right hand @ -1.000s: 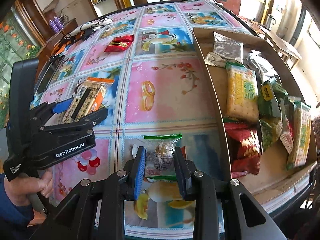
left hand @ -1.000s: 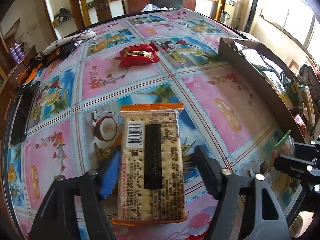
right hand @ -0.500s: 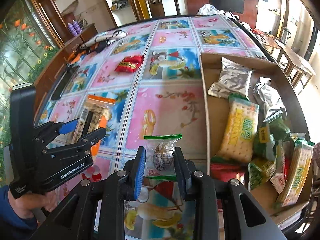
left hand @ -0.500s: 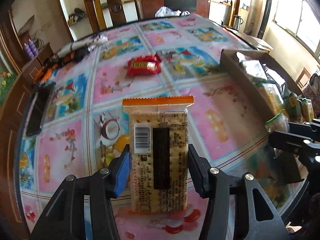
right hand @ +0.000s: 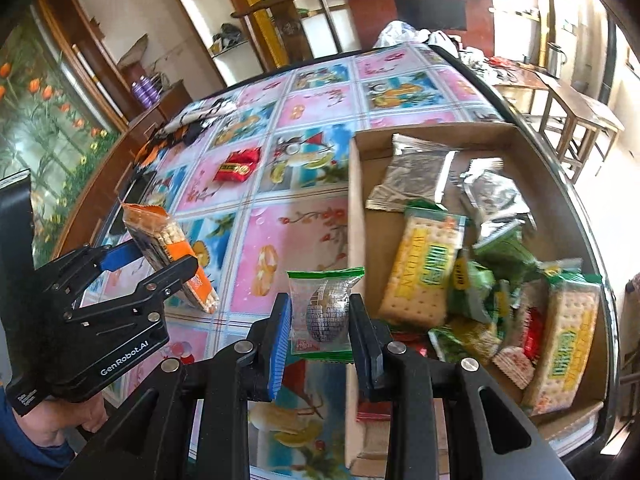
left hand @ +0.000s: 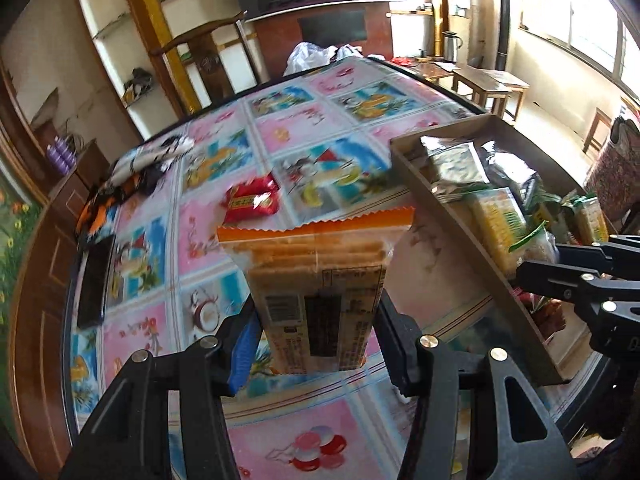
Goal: Organize snacks
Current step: 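Lift both held packets and carry them over the cardboard box, then lower both packets into the box and open both grippers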
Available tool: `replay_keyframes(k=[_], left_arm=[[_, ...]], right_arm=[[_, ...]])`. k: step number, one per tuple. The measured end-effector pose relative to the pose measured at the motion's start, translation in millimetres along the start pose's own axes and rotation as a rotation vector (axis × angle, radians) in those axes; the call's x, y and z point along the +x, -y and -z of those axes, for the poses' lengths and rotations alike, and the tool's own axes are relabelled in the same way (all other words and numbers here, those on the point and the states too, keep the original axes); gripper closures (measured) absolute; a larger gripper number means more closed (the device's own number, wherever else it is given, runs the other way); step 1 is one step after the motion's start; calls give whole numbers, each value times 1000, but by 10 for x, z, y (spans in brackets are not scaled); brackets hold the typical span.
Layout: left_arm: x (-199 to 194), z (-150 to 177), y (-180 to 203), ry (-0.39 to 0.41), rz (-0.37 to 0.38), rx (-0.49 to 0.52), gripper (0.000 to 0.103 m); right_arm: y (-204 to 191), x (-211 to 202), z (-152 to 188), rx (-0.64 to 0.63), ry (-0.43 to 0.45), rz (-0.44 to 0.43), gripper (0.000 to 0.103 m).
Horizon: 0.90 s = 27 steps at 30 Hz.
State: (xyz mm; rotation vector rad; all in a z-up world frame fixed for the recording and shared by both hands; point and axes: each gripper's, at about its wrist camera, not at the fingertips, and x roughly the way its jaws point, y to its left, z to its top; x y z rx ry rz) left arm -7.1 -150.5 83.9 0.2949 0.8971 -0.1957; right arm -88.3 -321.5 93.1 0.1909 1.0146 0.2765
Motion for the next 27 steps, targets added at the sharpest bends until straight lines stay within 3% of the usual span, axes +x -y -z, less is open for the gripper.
replay_keyframes(k=[13,27], left_arm=[[-75,-367,626,53,59,144,50],[42,-596,1141,51,146,201,50]], right_arm=[[478,-279,65,122,53,52,73],[1074,-553,30,234,104,124,73]])
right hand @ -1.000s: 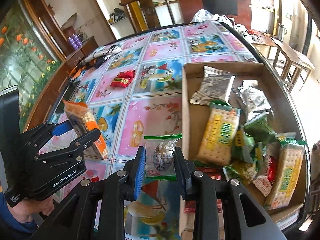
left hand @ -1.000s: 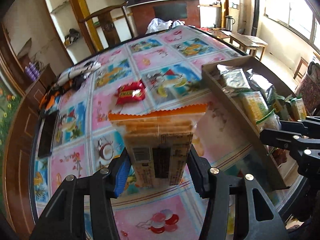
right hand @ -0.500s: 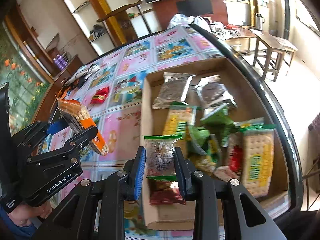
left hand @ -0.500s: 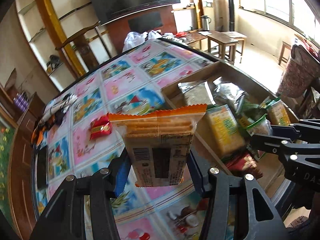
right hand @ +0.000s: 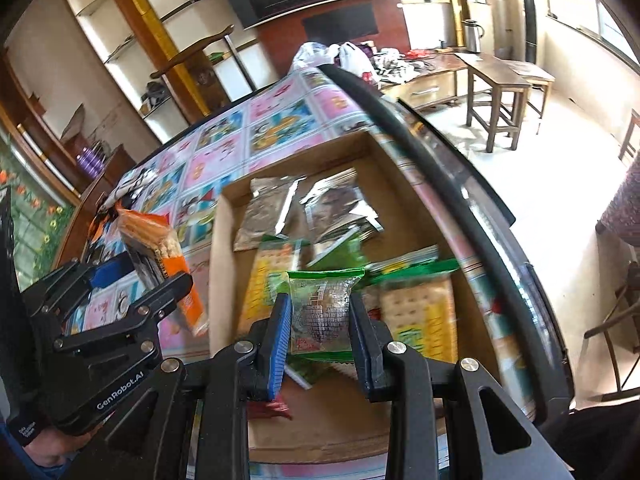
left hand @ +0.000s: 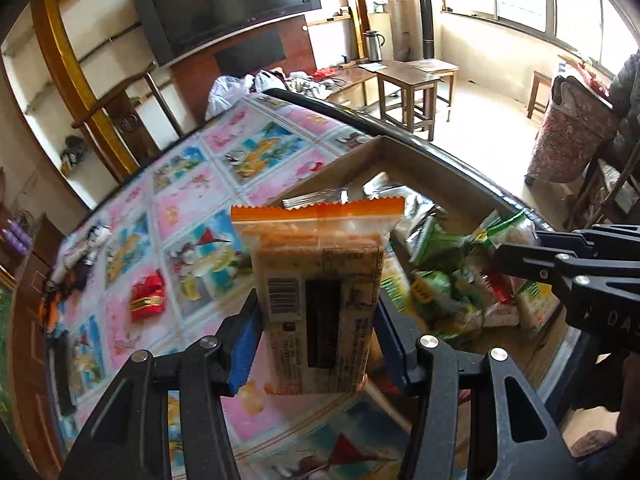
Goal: Organize snacks
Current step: 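Lower both packets into the box and open both grippers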
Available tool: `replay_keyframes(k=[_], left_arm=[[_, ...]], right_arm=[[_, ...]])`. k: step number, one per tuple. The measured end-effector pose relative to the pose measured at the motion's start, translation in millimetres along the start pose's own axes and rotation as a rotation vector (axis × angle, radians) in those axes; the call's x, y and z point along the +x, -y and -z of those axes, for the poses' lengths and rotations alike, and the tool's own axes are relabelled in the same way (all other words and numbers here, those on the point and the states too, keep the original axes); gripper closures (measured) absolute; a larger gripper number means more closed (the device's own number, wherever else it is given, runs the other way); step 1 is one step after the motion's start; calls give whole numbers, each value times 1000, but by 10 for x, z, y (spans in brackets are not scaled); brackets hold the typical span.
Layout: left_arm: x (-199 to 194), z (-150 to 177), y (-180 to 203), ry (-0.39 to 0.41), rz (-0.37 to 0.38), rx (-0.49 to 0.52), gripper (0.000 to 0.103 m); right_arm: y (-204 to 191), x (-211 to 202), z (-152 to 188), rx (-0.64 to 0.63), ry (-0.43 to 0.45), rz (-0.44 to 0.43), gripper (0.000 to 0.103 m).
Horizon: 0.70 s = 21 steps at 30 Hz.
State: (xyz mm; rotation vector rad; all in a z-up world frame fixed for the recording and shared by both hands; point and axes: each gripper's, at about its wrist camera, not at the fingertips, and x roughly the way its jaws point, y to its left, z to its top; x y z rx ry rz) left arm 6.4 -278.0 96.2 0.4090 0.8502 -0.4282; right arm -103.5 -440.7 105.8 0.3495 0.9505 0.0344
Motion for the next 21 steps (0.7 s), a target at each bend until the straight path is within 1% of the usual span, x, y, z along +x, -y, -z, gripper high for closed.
replay_keyframes(k=[4,8,15,21], left_arm=[[64,-74,116,5,25,10,50],[148,-118,214,3,45,14,50],[297,-155,363,-10,71,28,50],[425,-160,434,-27,73,36,50]], right_arm=[[164,-4,-72,30,6,17,73],[270,37,-123,34,-3,30,73],[363,228,-147,27,-46,35,73],[353,319,-203,-6,-50,31,73]])
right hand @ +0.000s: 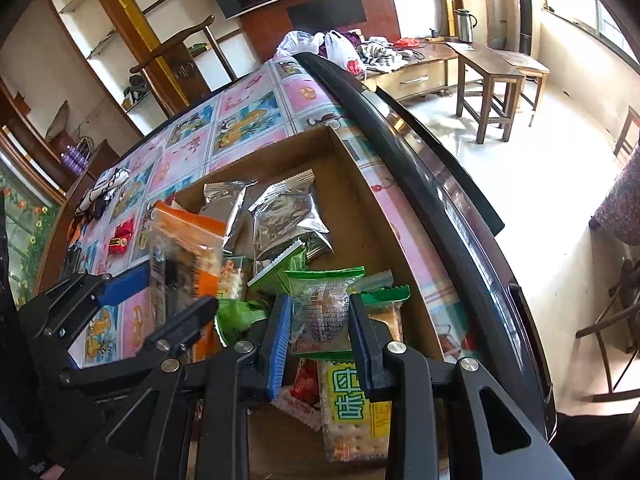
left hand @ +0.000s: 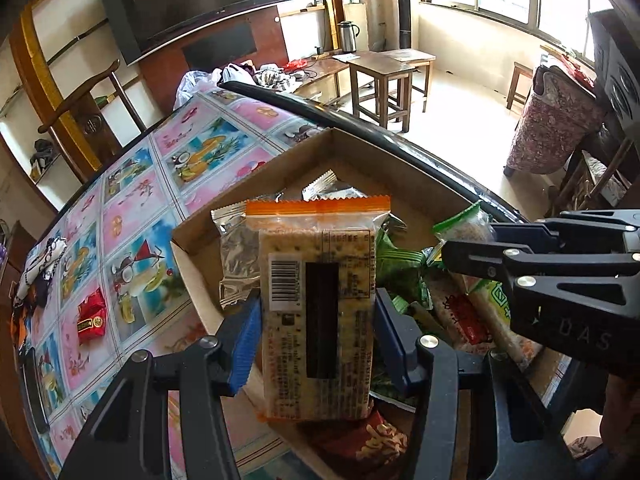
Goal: Organize snacks
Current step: 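Lower both packets into the box and open both grippers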
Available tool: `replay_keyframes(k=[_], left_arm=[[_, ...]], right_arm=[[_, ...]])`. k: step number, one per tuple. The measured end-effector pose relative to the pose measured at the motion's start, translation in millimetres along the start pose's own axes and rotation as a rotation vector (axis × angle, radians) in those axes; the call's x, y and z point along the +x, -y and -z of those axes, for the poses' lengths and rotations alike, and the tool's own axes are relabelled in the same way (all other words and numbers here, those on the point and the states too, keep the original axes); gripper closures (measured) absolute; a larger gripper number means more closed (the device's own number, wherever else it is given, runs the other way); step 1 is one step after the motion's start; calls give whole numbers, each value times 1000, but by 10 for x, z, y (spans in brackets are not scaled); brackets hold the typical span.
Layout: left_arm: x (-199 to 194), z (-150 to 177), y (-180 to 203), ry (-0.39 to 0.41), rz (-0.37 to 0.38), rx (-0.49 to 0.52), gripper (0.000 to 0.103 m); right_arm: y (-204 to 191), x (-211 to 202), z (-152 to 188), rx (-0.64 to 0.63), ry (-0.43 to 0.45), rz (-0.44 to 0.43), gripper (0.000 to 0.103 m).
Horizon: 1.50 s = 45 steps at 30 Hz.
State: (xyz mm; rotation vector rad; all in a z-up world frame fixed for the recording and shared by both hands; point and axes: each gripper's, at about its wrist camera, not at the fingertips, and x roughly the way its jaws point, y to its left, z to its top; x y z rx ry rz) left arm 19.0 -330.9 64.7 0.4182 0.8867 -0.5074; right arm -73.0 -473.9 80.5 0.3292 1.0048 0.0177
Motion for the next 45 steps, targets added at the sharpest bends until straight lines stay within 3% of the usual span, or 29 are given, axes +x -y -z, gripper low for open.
replay_keyframes(k=[18,35,39,45], left_arm=[[72,21,-53,-8,22,-22,50],[-16,6,43,16,46,8,34],[-55,9,28,23,49,1,31],[-108,38,-10,29,56,-1,30]], right_arm=[[-65,299,-204,-43,-32,-10,73],[-110,237,-209,-49,-32,20,70],[-100,180,-197,-42,-23,34,62],[-69,92,-181,-23,-6,50,60]])
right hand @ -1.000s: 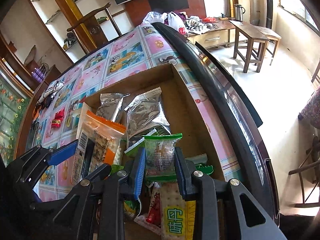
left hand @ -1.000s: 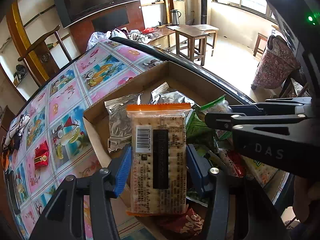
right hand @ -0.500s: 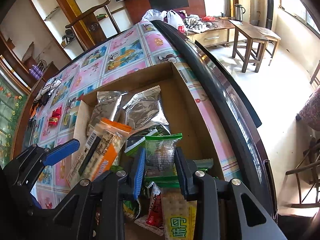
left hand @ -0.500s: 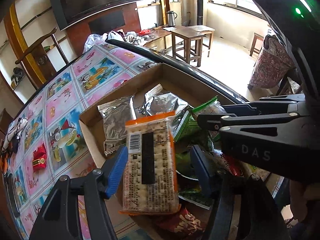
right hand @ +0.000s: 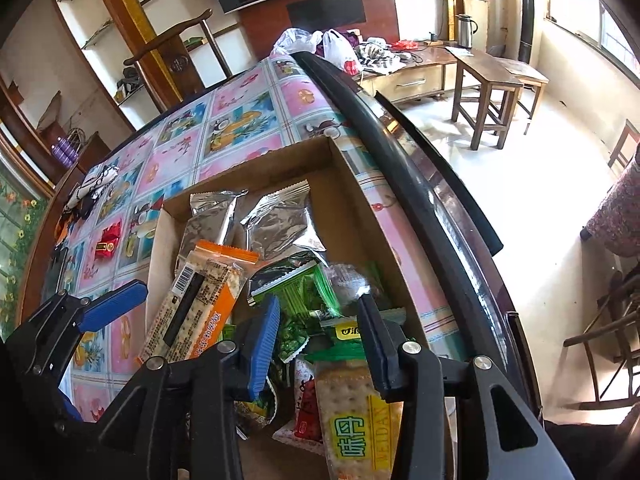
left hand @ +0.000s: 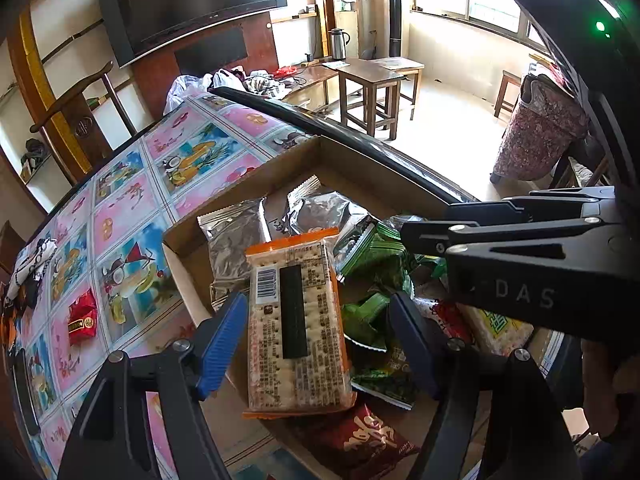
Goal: Organize snacks
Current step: 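Lower both packets into the box and open both grippers, then withdraw both open grippers from the box back over the table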
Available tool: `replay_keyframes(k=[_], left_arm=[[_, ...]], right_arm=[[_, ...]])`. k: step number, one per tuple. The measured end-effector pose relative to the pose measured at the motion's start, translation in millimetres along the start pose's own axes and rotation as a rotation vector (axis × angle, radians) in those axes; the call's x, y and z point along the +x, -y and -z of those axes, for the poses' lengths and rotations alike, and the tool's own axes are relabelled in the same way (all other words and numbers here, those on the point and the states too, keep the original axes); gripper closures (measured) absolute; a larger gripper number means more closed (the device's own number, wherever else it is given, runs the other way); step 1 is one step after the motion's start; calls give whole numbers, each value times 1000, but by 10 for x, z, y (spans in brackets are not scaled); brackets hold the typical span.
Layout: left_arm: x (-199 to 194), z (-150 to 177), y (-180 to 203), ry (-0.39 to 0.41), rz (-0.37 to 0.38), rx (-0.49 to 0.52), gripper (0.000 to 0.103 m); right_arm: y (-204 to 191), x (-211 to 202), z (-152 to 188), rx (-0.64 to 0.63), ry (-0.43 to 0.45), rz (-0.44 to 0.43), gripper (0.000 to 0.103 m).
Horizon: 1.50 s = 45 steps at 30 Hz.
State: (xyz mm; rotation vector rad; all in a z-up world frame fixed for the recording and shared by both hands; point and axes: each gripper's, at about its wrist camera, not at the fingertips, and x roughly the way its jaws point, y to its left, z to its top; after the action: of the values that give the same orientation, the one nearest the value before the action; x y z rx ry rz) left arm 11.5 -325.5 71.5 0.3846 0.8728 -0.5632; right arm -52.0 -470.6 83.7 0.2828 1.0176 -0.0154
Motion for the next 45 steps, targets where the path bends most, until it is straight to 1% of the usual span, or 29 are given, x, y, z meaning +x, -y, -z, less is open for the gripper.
replay_keyframes(k=[5,8,10,11,15,17,20,24,26,28,30,32,33,35,37,39,40,42,45], left_arm=[[-76,43,-29,10,2,5,30],[-141,74,-59,19,2,7,24],[-217,96,-103,32,8,1,20],[-253,103,-123,41,12,-3,18],[-492,149,-288,109,-8,-37,5],[-579,156,-388,121,-3,-59,4],[-671,190,-523,110,16,-85,3],[-823,274,-661,111,7,-104,1],[-973,339,-706,155,13,-105,1],[-1094,381,-731,177,17,-107,1],[-1186,403,-719,188,4,-95,1],[-1295,433,-663,200,-30,-62,0],[-1323,442,-651,200,-33,-52,0],[-1397,471,-631,202,3,-41,0],[-1430,488,-605,180,10,-19,0],[-1462,515,-585,179,-5,1,0],[-1495,536,-571,191,-33,13,0],[-1522,565,-560,203,-83,9,0],[-1514,586,-590,189,-104,-7,0]], right_arm=[[-30,-62,35,7,11,14,56],[-50,-98,52,11,20,23,53],[-71,-150,72,16,31,36,48],[-76,-170,81,19,35,41,44],[-133,-360,165,29,79,84,28],[-194,-460,221,20,103,113,23],[-287,-577,309,12,130,153,16],[-420,-706,464,-4,160,171,16],[-491,-779,558,-17,181,172,16],[-560,-864,657,-31,205,170,15],[-630,-953,733,-54,231,181,15],[-666,-1037,779,-65,265,197,15],[-673,-1089,799,-64,283,205,15],[-676,-1180,838,-53,307,214,15],[-686,-1237,877,-52,319,222,15],[-707,-1272,903,-55,323,225,15],[-719,-1289,925,-58,326,227,15],[-746,-1314,957,-66,332,235,13],[-778,-1337,984,-75,339,242,11]])
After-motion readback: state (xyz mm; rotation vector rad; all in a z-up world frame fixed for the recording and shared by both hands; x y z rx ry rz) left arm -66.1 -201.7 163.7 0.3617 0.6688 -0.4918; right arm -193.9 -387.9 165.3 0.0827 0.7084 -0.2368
